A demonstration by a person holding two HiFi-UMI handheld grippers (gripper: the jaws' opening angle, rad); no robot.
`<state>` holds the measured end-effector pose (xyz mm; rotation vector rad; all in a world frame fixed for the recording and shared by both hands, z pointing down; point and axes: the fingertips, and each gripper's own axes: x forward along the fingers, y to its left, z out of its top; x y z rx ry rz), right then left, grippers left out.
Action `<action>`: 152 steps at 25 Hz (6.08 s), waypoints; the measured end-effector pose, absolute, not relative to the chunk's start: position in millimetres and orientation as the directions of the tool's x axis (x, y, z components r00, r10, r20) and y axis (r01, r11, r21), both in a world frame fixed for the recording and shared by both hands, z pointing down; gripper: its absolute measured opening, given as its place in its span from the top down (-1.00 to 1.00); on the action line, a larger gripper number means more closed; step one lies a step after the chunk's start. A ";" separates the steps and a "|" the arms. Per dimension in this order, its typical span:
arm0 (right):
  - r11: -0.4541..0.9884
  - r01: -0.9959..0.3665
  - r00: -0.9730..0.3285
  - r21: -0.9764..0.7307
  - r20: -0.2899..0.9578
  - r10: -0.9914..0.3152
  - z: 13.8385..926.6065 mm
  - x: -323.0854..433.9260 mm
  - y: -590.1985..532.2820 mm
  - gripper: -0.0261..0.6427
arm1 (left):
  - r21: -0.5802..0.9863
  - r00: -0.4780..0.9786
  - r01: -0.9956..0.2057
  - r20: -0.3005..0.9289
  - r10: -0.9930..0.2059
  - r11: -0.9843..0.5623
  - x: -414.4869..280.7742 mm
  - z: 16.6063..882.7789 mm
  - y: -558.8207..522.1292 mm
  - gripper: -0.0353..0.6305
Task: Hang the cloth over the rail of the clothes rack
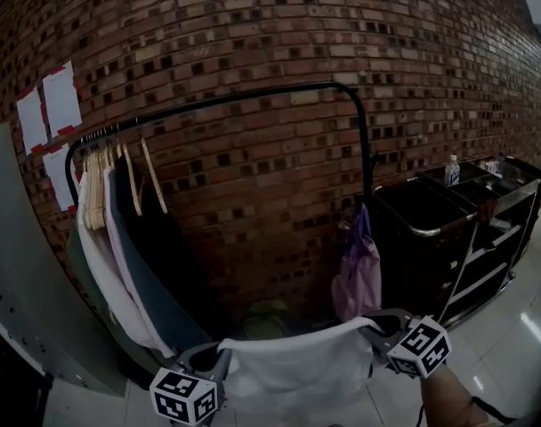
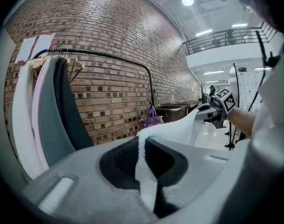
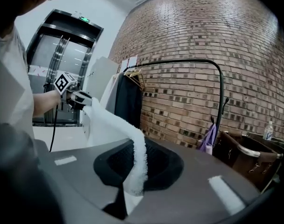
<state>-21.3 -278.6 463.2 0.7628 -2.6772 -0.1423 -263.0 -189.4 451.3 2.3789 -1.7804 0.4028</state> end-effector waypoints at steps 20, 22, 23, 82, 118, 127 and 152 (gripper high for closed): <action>0.737 -0.529 -0.818 0.420 -0.022 -0.574 285.7 -2.9 -488.4 0.84 | -0.306 0.156 -0.937 0.073 -0.985 -0.171 -244.5 290.0 -380.3 0.83; 0.717 -0.532 -0.820 0.451 -0.063 -0.569 257.5 -3.8 -500.3 0.84 | -0.324 0.146 -0.934 0.039 -0.988 -0.151 -246.8 268.4 -392.4 0.83; 0.708 -0.533 -0.821 0.464 -0.081 -0.565 245.1 -5.1 -505.3 0.84 | -0.333 0.140 -0.932 0.027 -0.990 -0.141 -249.1 258.6 -398.5 0.83; 0.421 -0.174 -0.496 0.890 0.289 -0.819 -21.3 -199.9 -838.1 0.83 | -0.830 -0.264 -0.509 0.404 -0.876 -0.229 -446.8 -10.6 -744.6 0.82; 0.411 -0.201 -0.455 0.889 0.287 -0.843 -28.0 -183.1 -847.4 0.04 | -0.856 -0.285 -0.437 0.423 -0.860 -0.276 -442.0 -2.2 -750.7 0.53; 0.412 -0.209 -0.415 0.887 0.301 -0.858 -26.2 -173.9 -859.3 0.04 | -0.834 -0.264 -0.461 0.456 -0.850 -0.304 -440.9 4.8 -753.4 0.53; 0.220 -0.365 -0.458 0.905 0.031 -0.888 -77.0 -157.8 -812.9 0.92 | -0.895 -0.330 -0.437 0.256 -0.909 -0.094 -451.7 -39.8 -749.1 0.69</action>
